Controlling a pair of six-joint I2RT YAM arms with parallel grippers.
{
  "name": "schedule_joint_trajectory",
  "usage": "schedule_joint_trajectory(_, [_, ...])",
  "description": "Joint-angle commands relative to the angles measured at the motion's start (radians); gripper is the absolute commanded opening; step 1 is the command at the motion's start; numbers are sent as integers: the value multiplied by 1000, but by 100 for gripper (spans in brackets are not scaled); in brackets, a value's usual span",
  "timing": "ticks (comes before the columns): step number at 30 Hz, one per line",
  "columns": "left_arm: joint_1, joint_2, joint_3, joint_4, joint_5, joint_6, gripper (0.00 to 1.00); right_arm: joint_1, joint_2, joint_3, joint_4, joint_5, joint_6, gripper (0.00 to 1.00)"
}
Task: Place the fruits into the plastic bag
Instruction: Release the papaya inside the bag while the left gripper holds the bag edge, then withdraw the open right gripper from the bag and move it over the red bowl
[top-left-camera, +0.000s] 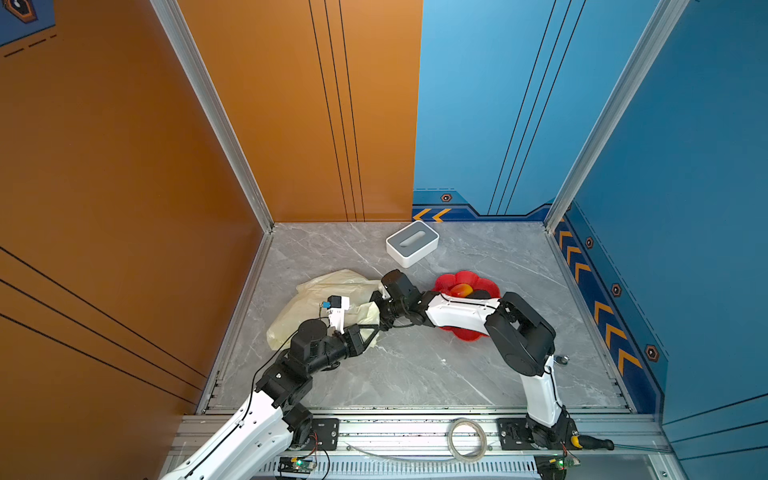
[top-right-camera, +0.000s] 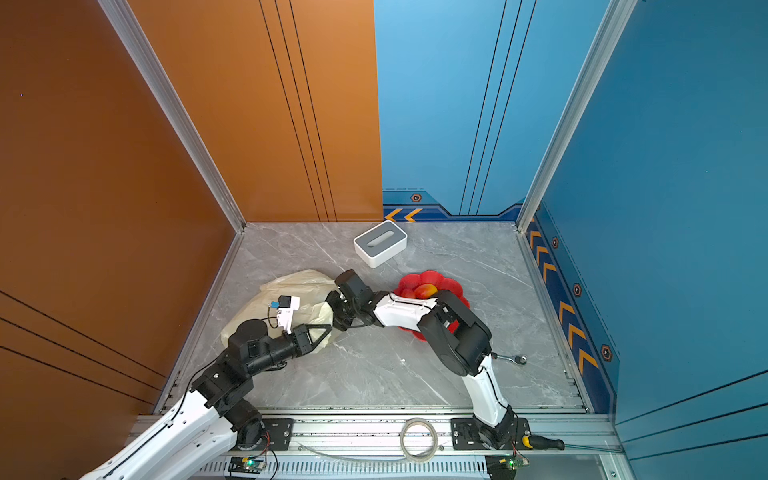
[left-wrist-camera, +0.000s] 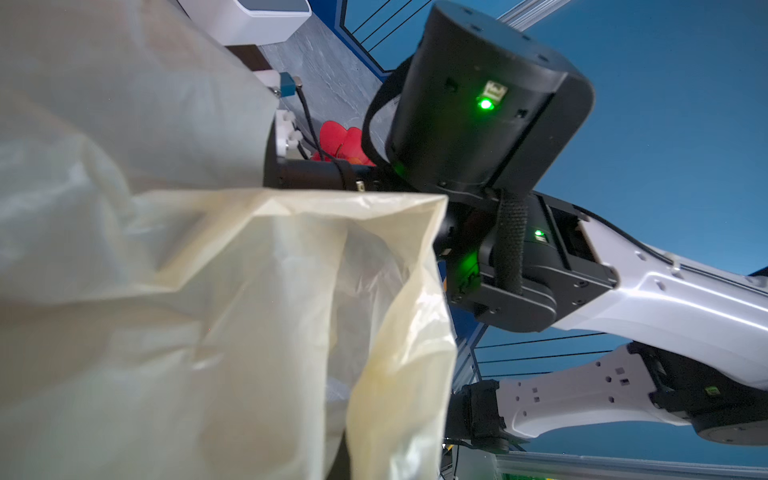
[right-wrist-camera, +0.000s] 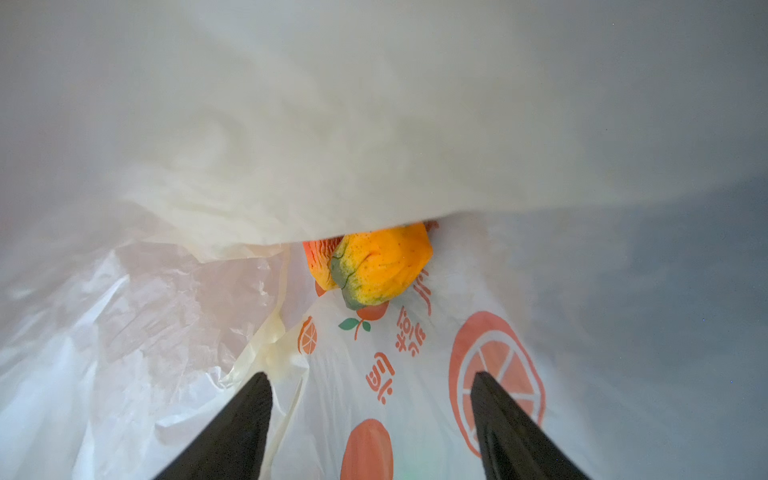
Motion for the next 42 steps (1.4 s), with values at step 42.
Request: schedule_joint_trajectory(42, [35,64,11,34,33,11,0,-146,-638,-76,-1022,384,-696,75])
